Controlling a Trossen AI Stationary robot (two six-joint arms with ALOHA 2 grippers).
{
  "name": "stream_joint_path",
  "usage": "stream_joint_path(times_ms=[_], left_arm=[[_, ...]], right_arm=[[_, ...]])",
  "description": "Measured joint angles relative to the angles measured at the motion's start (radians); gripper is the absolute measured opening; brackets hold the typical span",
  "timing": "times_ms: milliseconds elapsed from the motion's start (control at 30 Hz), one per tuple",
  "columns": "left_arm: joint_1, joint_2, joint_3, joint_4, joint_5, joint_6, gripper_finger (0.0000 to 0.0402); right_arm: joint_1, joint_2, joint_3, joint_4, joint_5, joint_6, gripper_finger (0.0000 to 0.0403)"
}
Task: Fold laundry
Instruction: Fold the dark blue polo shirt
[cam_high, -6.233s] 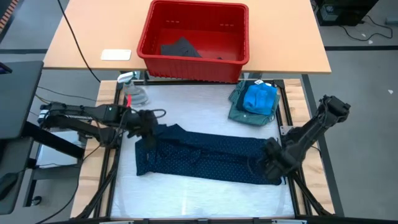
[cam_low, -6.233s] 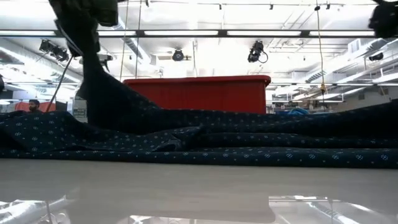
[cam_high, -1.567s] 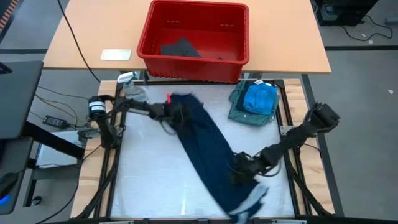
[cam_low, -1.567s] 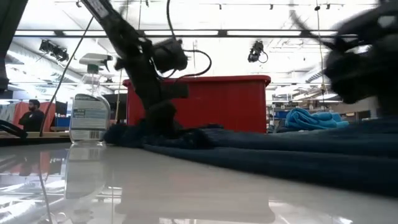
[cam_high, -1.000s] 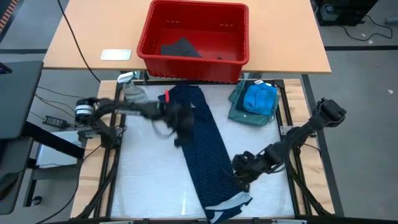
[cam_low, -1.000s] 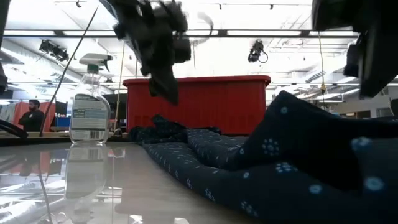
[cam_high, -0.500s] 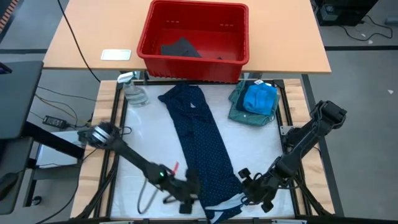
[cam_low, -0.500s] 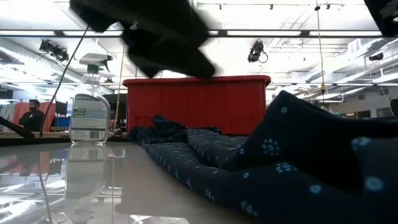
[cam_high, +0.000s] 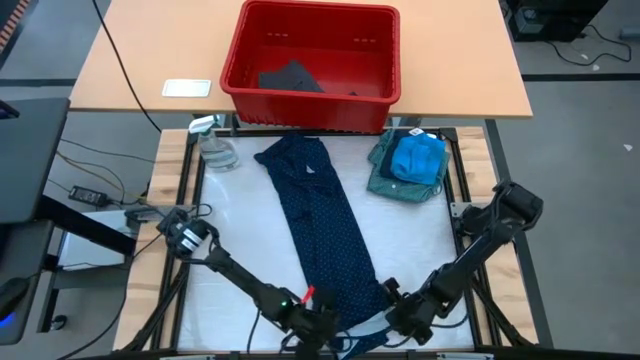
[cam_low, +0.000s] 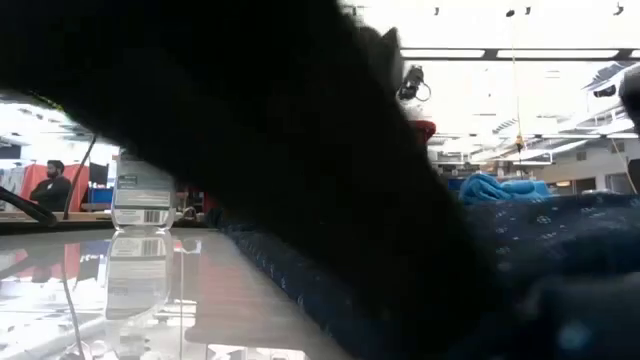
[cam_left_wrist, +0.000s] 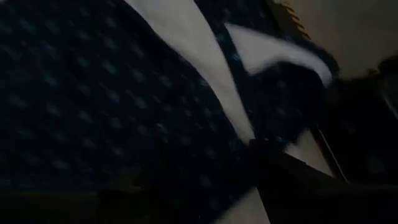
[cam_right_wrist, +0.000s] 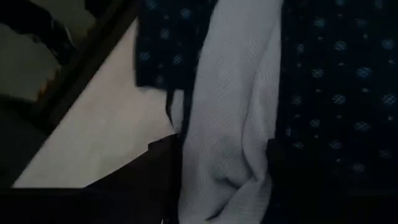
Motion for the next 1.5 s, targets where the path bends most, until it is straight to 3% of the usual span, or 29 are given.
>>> stream_joint_path(times_ms=[200, 400, 500, 733, 933, 1067, 1200, 1367, 1500], left_arm=[[0.002, 0.004, -0.027, -0.01, 0.053, -0.062, 0.0158], [0.011, 0.024, -0.026, 0.037, 0.068, -0.195, 0.0029], [0.015, 0.022, -0.025, 0.075, 0.133, -0.24, 0.0013], [-0.006, -0.055, 0.043, -0.004, 0.185, -0.298, 0.0004], [0.005, -0.178, 0.051, -0.178, 0.064, -0.393, 0.0002], [0.047, -0.243, 0.052, -0.414, -0.038, -0.475, 0.0001], [0.1, -0.246, 0.048, -0.599, -0.059, -0.527, 0.0001], [0.163, -0.25, -0.002, -0.638, -0.053, -0.654, 0.0001], [0.181, -0.278, -0.043, -0.674, -0.064, -0.807, 0.0001]], right_arm=[[-0.031, 0.095, 0.006, 0.07, -0.002, 0.181, 0.0211], [-0.043, 0.113, 0.003, 0.148, -0.014, 0.301, 0.0073], [-0.049, 0.079, 0.001, 0.16, -0.097, 0.36, 0.0019], [-0.093, -0.107, 0.001, 0.155, -0.317, 0.523, 0.0016], [-0.23, -0.223, 0.003, 0.108, -0.364, 0.469, 0.0016], [-0.401, -0.21, 0.002, 0.047, -0.42, 0.378, 0.0016], [-0.589, -0.158, 0.003, 0.051, -0.513, 0.279, 0.0016], [-0.783, -0.098, 0.002, 0.082, -0.636, 0.22, 0.0016], [-0.872, -0.087, 0.002, 0.126, -0.686, 0.186, 0.002]])
